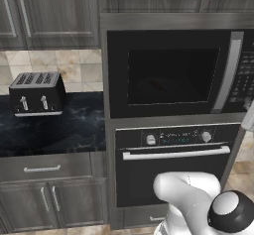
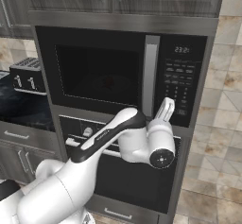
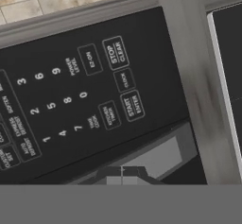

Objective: Transport the fish from the fridge to the microwave and turn on the microwave.

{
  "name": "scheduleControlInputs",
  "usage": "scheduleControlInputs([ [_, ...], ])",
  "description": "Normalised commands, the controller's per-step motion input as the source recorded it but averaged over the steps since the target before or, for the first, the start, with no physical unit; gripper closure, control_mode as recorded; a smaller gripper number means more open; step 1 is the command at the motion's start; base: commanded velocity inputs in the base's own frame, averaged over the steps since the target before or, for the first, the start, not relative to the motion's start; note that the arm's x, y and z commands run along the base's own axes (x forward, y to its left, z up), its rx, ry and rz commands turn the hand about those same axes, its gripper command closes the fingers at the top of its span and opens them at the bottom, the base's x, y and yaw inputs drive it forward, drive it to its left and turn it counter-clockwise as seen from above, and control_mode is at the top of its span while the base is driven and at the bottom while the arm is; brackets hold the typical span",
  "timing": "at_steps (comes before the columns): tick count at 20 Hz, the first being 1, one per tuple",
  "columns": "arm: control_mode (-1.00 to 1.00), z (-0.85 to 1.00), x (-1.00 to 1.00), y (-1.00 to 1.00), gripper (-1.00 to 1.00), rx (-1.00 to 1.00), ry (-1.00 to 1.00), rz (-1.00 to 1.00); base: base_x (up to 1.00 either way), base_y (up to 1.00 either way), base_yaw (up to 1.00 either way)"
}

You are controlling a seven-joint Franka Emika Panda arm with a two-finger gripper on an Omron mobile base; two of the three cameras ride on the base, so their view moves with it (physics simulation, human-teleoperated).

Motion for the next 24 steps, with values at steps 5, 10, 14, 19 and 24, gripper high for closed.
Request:
scheduleControlInputs([
  [5,-1.0,0.0,0.06,-0.02,1.0,0.0,0.0,0.0,0.0,0.0,0.0],
  [10,-1.0,-0.05,0.09,-0.01,1.0,0.0,0.0,0.0,0.0,0.0,0.0],
  [14,-1.0,-0.03,0.08,0.0,1.0,0.0,0.0,0.0,0.0,0.0,0.0],
  [19,-1.0,-0.03,0.1,0.0,1.0,0.0,0.0,-0.01,0.0,0.0,0.0],
  [24,-1.0,-0.06,0.07,0.0,1.0,0.0,0.0,-0.02,0.0,0.0,0.0],
])
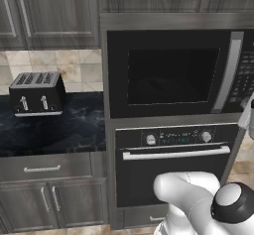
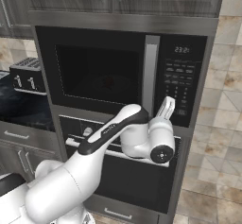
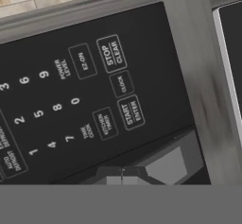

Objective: Transport the fish from the fridge to the microwave and turn on the microwave.

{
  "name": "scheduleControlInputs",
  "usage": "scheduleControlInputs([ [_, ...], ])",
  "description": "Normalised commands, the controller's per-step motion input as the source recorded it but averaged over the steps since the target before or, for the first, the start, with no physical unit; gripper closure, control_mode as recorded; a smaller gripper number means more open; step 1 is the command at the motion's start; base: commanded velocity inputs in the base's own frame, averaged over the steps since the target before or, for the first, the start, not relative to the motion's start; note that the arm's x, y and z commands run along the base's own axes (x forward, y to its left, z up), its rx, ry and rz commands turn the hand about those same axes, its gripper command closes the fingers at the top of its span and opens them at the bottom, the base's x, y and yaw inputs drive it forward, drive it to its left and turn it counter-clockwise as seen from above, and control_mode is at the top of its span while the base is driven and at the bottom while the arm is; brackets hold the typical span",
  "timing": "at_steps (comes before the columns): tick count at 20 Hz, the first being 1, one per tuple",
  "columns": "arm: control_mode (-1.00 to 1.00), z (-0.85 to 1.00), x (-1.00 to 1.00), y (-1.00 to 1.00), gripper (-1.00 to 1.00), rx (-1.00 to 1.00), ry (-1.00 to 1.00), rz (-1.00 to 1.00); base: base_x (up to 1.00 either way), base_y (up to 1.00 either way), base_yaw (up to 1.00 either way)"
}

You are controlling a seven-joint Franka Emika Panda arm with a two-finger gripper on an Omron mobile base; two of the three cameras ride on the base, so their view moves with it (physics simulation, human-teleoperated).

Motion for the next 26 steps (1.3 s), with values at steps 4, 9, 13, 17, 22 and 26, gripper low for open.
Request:
scheduleControlInputs([
  [4,-1.0,-0.12,0.09,0.0,1.0,0.0,0.0,-0.01,0.0,0.0,0.0],
  [9,-1.0,-0.09,0.07,0.0,1.0,0.0,0.0,0.0,0.0,0.0,0.0],
  [13,-1.0,-0.06,0.07,-0.03,1.0,0.0,0.0,0.0,0.0,0.0,0.0],
  [17,-1.0,0.0,0.03,-0.1,1.0,0.0,0.0,0.0,0.0,0.0,0.0],
  [22,-1.0,0.0,0.01,-0.13,1.0,0.0,0.0,0.0,0.0,0.0,0.0],
  [26,-1.0,0.0,0.06,-0.09,1.0,0.0,0.0,0.0,0.0,0.0,0.0],
])
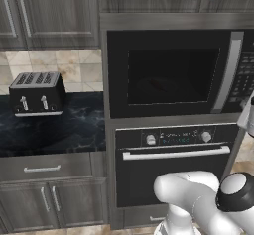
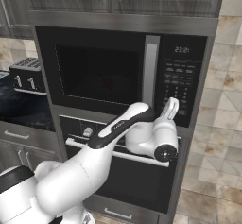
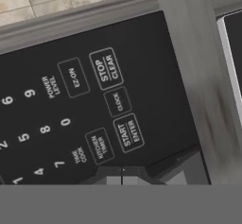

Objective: Transport the fish from the fridge to the microwave and turn on the microwave.

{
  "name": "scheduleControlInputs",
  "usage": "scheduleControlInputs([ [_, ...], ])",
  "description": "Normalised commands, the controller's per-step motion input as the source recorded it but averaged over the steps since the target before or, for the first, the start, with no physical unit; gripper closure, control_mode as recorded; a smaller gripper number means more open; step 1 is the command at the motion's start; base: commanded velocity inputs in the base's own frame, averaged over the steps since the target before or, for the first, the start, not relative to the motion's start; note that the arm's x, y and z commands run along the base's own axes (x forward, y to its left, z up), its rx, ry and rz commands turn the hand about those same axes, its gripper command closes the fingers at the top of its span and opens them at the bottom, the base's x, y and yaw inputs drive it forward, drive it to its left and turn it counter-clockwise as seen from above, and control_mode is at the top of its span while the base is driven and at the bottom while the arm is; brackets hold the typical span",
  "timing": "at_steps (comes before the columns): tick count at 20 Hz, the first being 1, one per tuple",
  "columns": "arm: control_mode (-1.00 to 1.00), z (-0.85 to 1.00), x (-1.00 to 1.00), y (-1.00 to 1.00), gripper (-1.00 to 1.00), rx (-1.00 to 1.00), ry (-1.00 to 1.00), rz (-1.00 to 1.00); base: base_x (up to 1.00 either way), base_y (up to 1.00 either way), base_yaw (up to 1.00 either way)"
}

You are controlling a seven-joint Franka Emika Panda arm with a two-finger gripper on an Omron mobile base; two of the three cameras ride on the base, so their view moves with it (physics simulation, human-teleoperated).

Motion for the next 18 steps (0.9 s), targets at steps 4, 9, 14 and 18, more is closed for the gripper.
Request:
scheduleControlInputs([
  [4,-1.0,0.0,0.08,-0.03,1.0,0.0,0.0,0.0,0.0,0.0,0.0],
  [9,-1.0,-0.01,0.12,0.0,1.0,0.0,0.0,0.0,0.0,0.0,0.0],
  [14,-1.0,-0.14,0.16,0.0,1.0,0.0,0.0,0.0,0.0,0.0,0.0],
  [18,-1.0,-0.16,0.13,0.0,1.0,0.0,0.0,0.0,0.0,0.0,0.0],
])
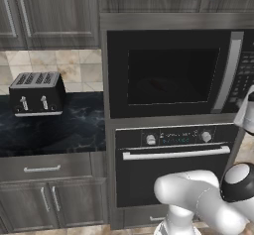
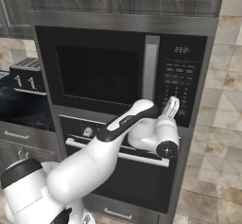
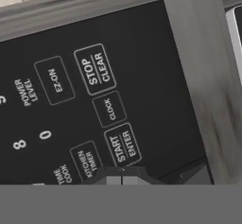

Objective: Transport the fish from the fridge to the microwave and turn on the microwave.

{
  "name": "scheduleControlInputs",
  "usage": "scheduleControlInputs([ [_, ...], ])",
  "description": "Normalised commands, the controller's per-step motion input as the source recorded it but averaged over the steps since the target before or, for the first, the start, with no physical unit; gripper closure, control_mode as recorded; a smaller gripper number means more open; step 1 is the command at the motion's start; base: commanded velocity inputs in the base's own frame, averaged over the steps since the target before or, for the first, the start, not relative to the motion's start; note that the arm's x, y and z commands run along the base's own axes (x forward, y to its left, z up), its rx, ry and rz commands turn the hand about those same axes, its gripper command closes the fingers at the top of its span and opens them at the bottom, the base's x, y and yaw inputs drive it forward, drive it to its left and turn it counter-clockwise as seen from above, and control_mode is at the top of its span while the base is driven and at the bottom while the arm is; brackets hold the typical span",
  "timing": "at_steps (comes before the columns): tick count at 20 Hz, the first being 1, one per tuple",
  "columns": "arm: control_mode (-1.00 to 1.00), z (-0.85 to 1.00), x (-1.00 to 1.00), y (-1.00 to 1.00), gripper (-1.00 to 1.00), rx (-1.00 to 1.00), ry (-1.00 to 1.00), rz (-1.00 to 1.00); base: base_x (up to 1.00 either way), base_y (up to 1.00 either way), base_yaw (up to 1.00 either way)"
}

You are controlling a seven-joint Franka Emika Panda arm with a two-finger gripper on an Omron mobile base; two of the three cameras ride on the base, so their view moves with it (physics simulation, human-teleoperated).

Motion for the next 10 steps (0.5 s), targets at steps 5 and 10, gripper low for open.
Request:
scheduleControlInputs([
  [5,-1.0,-0.11,0.15,0.0,1.0,0.0,0.0,0.0,0.0,0.0,0.0],
  [10,-1.0,-0.01,0.15,0.0,1.0,0.0,0.0,0.0,0.0,0.0,0.0],
])
